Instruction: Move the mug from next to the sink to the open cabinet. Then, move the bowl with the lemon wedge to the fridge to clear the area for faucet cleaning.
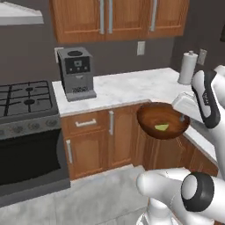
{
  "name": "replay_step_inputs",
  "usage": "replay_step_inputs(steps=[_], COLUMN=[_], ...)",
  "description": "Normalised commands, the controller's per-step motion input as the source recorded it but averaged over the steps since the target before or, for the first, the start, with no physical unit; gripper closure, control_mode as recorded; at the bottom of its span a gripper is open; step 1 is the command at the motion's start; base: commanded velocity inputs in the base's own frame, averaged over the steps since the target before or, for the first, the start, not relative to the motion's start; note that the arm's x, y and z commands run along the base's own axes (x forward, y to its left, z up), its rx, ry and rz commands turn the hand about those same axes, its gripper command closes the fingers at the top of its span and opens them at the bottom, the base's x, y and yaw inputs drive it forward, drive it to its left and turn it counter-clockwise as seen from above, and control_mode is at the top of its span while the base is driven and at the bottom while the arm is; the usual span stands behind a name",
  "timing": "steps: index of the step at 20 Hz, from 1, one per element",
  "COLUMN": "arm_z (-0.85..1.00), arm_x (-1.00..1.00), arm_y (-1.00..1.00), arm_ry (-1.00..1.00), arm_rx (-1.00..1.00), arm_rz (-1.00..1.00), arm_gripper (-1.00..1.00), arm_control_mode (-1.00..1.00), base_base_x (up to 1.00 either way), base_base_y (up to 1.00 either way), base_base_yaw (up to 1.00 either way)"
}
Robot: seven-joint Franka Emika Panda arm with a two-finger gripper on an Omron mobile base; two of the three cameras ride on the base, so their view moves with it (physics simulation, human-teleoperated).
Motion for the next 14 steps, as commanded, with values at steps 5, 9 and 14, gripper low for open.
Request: replay_step_inputs(steps=[5, 9, 14], arm_z=[0.0, 0.0, 0.0], arm_x=[0.0, 0.0, 0.0], arm_y=[0.0, 0.0, 0.0], arm_ry=[0.0, 0.0, 0.0], arm_rx=[0.0, 0.0, 0.0], arm_rz=[0.0, 0.0, 0.0], arm_gripper=[1.0, 1.0, 1.0], arm_control_mode=[1.0, 1.0, 1.0], base_base_x=[0.0, 0.0, 0.03], base_base_y=[0.31, 0.41, 0.53], base_base_yaw=[0.93, 0.85, 0.77])
